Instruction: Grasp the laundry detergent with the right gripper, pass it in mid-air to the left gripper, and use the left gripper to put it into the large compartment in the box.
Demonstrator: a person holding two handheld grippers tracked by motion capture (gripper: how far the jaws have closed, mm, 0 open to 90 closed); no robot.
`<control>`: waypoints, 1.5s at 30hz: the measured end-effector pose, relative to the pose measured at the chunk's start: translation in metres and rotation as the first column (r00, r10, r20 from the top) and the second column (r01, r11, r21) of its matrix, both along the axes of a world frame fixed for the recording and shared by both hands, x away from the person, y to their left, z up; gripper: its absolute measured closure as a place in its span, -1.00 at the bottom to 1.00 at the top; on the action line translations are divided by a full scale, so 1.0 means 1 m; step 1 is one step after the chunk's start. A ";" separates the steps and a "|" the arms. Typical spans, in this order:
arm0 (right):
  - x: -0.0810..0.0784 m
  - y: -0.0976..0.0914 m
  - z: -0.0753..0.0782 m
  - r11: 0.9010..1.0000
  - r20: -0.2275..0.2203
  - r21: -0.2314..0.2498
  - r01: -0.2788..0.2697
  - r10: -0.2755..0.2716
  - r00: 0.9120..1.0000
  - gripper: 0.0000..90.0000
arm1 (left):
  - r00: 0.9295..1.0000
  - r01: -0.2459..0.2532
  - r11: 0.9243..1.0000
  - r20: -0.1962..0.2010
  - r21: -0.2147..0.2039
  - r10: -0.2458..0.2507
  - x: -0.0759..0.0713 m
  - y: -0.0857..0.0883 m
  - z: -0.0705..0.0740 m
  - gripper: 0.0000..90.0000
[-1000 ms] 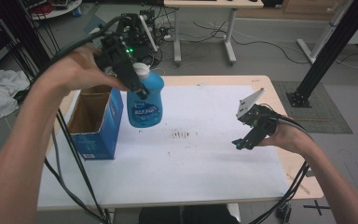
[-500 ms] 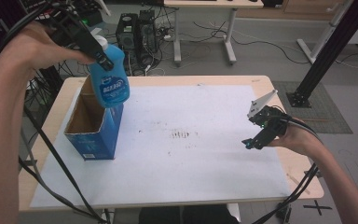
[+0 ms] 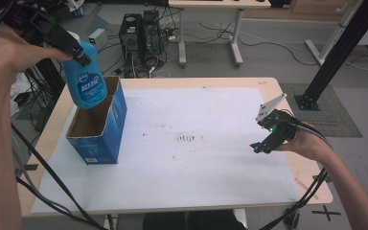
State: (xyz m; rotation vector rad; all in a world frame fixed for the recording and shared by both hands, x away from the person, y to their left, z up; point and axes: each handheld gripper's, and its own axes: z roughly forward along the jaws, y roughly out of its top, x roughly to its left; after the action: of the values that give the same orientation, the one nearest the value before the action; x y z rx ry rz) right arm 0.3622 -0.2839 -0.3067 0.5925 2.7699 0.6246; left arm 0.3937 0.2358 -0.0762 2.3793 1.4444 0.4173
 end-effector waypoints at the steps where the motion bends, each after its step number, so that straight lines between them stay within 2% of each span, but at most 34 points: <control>1: 0.000 0.000 -0.001 1.000 0.003 0.000 -0.004 0.004 1.000 -0.71 | 1.000 0.000 1.000 0.000 0.000 0.000 0.000 0.000 0.000 -0.14; 2: -0.001 0.000 -0.001 1.000 0.001 0.001 -0.002 0.002 1.000 -0.71 | 1.000 -0.021 1.000 -0.003 0.000 0.021 0.001 0.003 -0.004 -0.14; 5: -0.001 -0.001 -0.003 1.000 0.001 0.004 -0.003 0.003 1.000 -0.71 | 0.999 -0.040 0.999 -0.013 0.013 0.040 0.002 0.007 -0.012 -0.14; 9: -0.002 -0.002 -0.006 1.000 -0.003 -0.001 0.002 -0.002 1.000 -0.71 | 0.999 -0.044 0.999 -0.026 0.006 0.044 0.004 0.010 -0.022 -0.14; 11: -0.003 -0.002 -0.009 1.000 -0.003 -0.003 -0.002 0.002 1.000 -0.71 | 0.998 -0.057 0.998 -0.035 -0.002 0.057 0.006 0.014 -0.035 -0.14; 13: -0.004 -0.002 -0.010 1.000 -0.006 -0.004 0.004 -0.004 1.000 -0.71 | 0.998 -0.057 0.998 -0.035 -0.002 0.057 0.006 0.014 -0.035 -0.14; 14: -0.004 -0.002 -0.012 1.000 -0.009 -0.004 0.006 -0.006 1.000 -0.71 | 0.997 -0.062 0.998 -0.051 0.009 0.062 0.009 0.017 -0.048 -0.14; 16: -0.004 -0.002 -0.013 1.000 -0.011 -0.004 0.005 -0.005 1.000 -0.71 | 0.996 -0.070 0.998 -0.056 0.002 0.070 0.010 0.019 -0.057 -0.14; 18: -0.004 -0.001 -0.015 1.000 -0.012 -0.005 0.006 -0.006 1.000 -0.71 | 0.995 -0.072 0.997 -0.069 -0.005 0.072 0.013 0.021 -0.066 -0.14; 19: -0.004 -0.001 -0.015 1.000 -0.012 -0.005 0.006 -0.006 1.000 -0.71 | 0.995 -0.072 0.997 -0.069 -0.005 0.072 0.013 0.021 -0.066 -0.14; 20: -0.004 -0.001 -0.016 1.000 -0.013 -0.006 0.007 -0.007 1.000 -0.71 | 0.994 -0.072 0.997 -0.079 -0.010 0.071 0.015 0.021 -0.074 -0.14; 22: -0.005 0.000 -0.017 1.000 -0.015 -0.003 0.006 -0.006 1.000 -0.71 | 0.994 -0.072 0.997 -0.079 -0.010 0.071 0.015 0.021 -0.074 -0.14; 23: -0.005 0.000 -0.017 1.000 -0.015 -0.003 0.006 -0.006 1.000 -0.71 | 0.993 -0.073 0.997 -0.092 -0.009 0.071 0.018 0.020 -0.086 -0.14; 25: -0.005 0.000 -0.020 1.000 -0.019 -0.008 0.009 -0.009 1.000 -0.71 | 0.993 -0.069 0.998 -0.100 -0.006 0.068 0.019 0.020 -0.090 -0.14; 27: -0.005 0.000 -0.021 1.000 -0.019 -0.009 0.008 -0.008 1.000 -0.71 | 0.992 -0.070 0.998 -0.106 -0.008 0.069 0.021 0.019 -0.103 -0.14; 29: -0.005 0.000 -0.023 1.000 -0.022 -0.009 0.010 -0.010 1.000 -0.71 | 0.992 -0.074 0.997 -0.103 -0.013 0.072 0.021 0.019 -0.107 -0.14; 31: -0.005 -0.001 -0.025 1.000 -0.027 -0.013 0.011 -0.011 1.000 -0.71 | 0.991 -0.071 0.997 -0.116 -0.022 0.068 0.023 0.021 -0.118 -0.14; 34: -0.006 -0.001 -0.026 1.000 -0.030 -0.012 0.012 -0.013 0.999 -0.71 | 0.990 -0.077 0.997 -0.119 -0.027 0.073 0.023 0.020 -0.121 -0.14; 35: -0.006 -0.001 -0.026 1.000 -0.030 -0.012 0.012 -0.013 0.999 -0.71 | 0.990 -0.076 0.997 -0.123 -0.029 0.072 0.025 0.021 -0.132 -0.14; 36: -0.005 0.000 -0.029 1.000 -0.032 -0.018 0.009 -0.010 0.999 -0.71 | 0.989 -0.074 0.997 -0.129 -0.029 0.069 0.025 0.020 -0.136 -0.14; 38: -0.005 0.000 -0.030 1.000 -0.032 -0.017 0.009 -0.010 0.999 -0.71 | 0.989 -0.074 0.997 -0.129 -0.029 0.069 0.025 0.020 -0.136 -0.14; 39: -0.005 0.000 -0.030 1.000 -0.032 -0.017 0.009 -0.010 0.999 -0.71 | 0.988 -0.076 0.997 -0.137 -0.026 0.072 0.026 0.021 -0.145 -0.14; 45: -0.006 0.000 -0.037 0.999 -0.040 -0.029 0.013 -0.014 0.999 -0.71 | 0.986 -0.073 0.997 -0.152 -0.015 0.070 0.026 0.021 -0.161 -0.14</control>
State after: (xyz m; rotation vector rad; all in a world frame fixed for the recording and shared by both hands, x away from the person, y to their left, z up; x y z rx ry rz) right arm 0.3565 -0.2835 -0.3433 0.6240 2.8045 0.5754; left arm 0.4193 0.2567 -0.2369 2.3929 1.5955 0.2417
